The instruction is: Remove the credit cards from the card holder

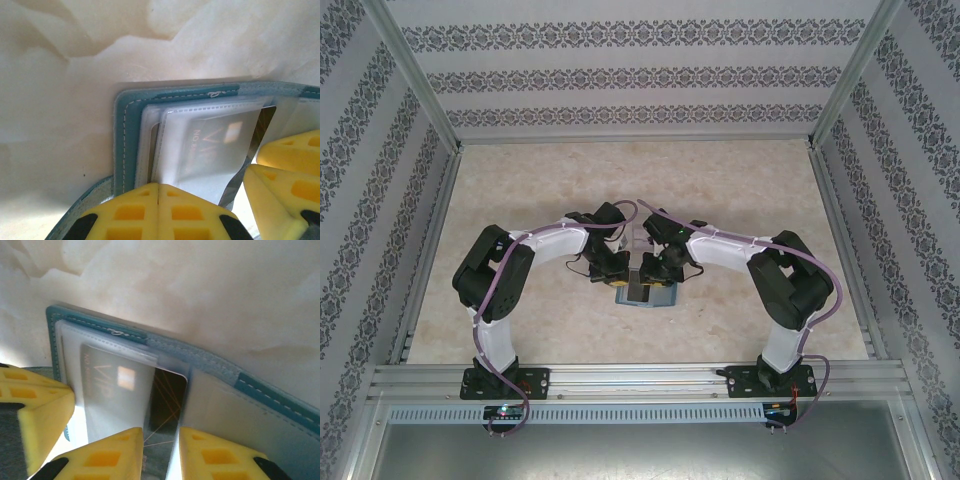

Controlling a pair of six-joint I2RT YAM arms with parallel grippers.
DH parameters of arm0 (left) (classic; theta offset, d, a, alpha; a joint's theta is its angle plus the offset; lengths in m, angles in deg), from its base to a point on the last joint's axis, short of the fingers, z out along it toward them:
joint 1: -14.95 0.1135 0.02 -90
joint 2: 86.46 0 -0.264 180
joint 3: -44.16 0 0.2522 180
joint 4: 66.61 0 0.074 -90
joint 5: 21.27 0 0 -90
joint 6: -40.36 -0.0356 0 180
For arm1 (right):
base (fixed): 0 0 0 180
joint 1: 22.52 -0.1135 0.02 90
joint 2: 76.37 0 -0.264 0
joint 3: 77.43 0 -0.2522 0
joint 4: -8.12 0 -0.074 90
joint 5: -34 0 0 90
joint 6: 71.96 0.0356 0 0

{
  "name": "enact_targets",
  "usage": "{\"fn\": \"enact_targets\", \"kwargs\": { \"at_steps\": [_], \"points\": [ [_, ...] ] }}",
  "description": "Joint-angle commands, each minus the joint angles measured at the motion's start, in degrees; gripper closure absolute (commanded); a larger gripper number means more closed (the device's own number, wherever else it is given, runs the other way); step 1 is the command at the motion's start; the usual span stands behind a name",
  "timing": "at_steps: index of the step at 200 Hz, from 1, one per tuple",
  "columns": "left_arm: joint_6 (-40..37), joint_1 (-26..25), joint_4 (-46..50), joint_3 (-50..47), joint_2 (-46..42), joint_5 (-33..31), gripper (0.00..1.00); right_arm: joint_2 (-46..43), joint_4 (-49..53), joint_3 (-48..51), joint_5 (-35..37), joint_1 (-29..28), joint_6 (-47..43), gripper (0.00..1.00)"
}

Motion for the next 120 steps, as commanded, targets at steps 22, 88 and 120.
{"fn": "enact_targets", "kwargs": {
  "at_steps": [22, 88, 120],
  "points": [
    [-1.4, -0.6, 3.8, -0.1, 2.7, -3.3, 1.0, -1.5, -2.0, 2.4, -1.5, 0.9, 1.6, 0.72],
    [-1.9, -0.6, 4.6, 0.2, 3.2, -3.8, 1.0, -0.9, -10.9, 6.5, -5.8, 1.9, 3.9, 0.79],
    [-1.8, -0.6, 4.8, 0.2, 3.2, -3.8, 1.0, -1.9, -11.1, 7.2, -5.6, 2.4, 3.7, 0.85]
  ]
}}
